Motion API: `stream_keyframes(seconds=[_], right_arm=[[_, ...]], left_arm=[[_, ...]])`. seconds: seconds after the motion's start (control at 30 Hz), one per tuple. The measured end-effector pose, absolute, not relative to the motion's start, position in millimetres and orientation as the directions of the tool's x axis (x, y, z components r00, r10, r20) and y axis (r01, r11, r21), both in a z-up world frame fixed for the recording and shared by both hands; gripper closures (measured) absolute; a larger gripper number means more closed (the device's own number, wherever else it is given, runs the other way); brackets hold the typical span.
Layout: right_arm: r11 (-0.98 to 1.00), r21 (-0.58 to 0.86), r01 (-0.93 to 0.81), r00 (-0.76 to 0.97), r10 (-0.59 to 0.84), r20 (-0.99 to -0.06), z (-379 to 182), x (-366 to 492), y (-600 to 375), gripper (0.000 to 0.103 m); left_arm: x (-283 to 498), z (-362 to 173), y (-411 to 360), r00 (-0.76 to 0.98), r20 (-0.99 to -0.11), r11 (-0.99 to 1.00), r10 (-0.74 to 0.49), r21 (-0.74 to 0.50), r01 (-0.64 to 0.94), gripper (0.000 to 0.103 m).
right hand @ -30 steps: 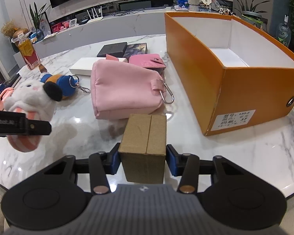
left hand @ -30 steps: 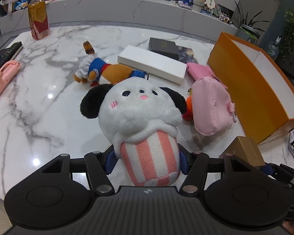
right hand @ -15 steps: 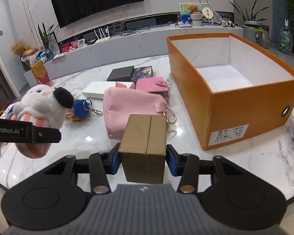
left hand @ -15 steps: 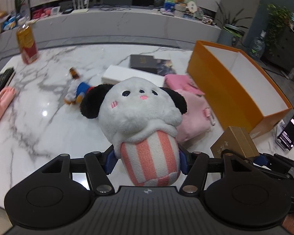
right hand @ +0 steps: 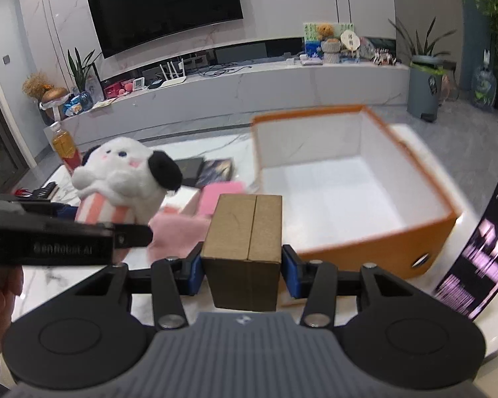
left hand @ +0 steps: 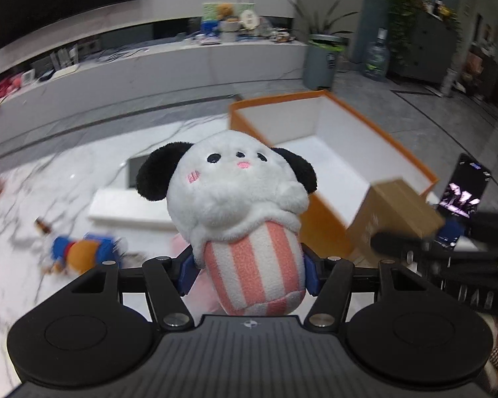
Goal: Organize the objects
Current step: 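Carry the plush dog and cardboard box over the orange shoebox with both tools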
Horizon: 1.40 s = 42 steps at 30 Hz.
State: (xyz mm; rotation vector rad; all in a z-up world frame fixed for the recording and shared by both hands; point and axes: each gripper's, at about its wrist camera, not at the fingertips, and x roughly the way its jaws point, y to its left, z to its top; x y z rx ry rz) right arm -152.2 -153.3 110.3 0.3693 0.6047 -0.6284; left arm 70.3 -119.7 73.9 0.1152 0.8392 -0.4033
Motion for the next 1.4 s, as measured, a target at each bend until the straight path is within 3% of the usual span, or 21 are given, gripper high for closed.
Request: stream_keyframes(seconds=[0.3,0.63,0.87,1.4], right_arm=[[0.728,0.047,0.684,0.571,-0.495,-0.655,166,-180,-241,0.054],[0.73,0.023,0.683,0.532,-0.475,-0.701,181,-177,-291,0.054],[0.777,0.031,0.629,0.484,-0.36,-0.798,157,-156,-336,0.054],[0.804,0.009,0.594,0.343,-0.243,-0.907,110,-115,-365,0.054]], left_arm=[[82,74,-188,0.558,-0.748,0.859,-0.358,-0.03,0.511,0.033],[87,77,-245,0.533,-0.77,0.8,-0.351,0.048,0.598,0.032],[104,63,-279,0.482,-0.827,0.726,-0.29,0.138,0.674,0.032],[143,26,-304,0.311,-0.924,0.684,-0.224,0.079,0.725,0.032]])
